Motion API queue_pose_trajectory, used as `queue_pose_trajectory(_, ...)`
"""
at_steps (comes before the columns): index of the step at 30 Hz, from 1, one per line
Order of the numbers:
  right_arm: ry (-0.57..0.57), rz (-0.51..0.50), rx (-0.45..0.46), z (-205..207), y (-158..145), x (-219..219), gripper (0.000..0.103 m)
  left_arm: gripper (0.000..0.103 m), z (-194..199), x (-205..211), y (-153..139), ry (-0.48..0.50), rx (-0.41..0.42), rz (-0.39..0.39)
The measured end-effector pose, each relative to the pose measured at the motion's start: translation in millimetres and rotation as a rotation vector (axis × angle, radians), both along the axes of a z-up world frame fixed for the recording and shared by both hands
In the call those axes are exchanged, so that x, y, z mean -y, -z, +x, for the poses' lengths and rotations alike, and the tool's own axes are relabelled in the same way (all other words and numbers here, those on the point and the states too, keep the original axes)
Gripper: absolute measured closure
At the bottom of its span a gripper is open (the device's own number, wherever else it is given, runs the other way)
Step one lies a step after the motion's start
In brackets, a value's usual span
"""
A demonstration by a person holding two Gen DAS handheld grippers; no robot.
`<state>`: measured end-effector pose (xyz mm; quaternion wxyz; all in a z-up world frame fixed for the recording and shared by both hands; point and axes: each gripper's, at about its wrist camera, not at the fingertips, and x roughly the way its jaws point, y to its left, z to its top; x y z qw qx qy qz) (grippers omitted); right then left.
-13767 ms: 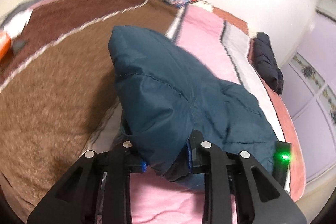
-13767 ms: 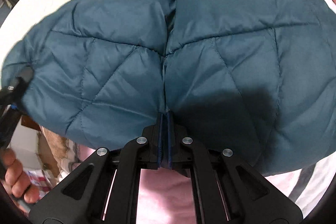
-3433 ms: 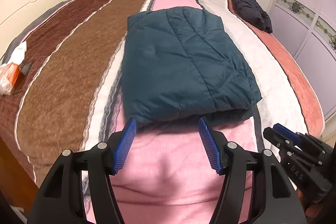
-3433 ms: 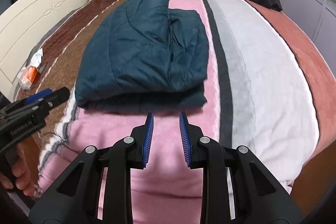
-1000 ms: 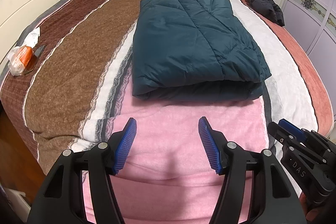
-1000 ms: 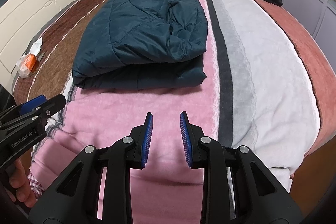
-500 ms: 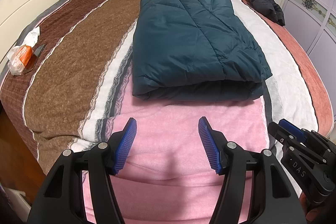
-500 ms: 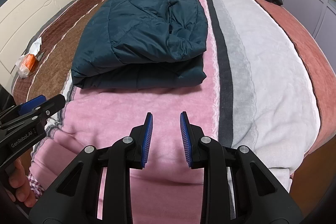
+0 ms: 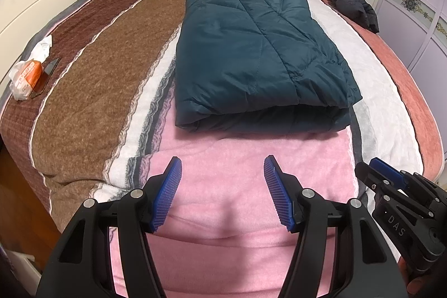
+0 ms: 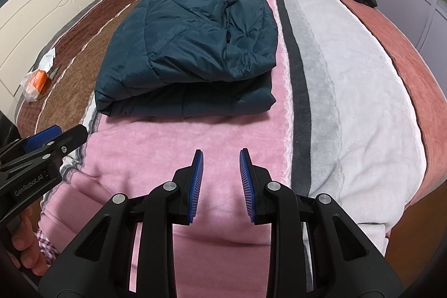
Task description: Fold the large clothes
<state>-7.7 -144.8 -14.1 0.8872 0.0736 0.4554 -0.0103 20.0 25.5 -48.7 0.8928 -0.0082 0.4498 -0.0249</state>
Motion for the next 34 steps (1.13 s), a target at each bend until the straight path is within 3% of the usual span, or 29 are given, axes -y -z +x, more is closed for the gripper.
queue_pose_trajectory(34, -0.003, 0.0, -0.003, 0.3, -0.2, 0.4, 0.076, 0.047, -0.2, -0.6, 0.0, -0.011, -0.017, 0.006)
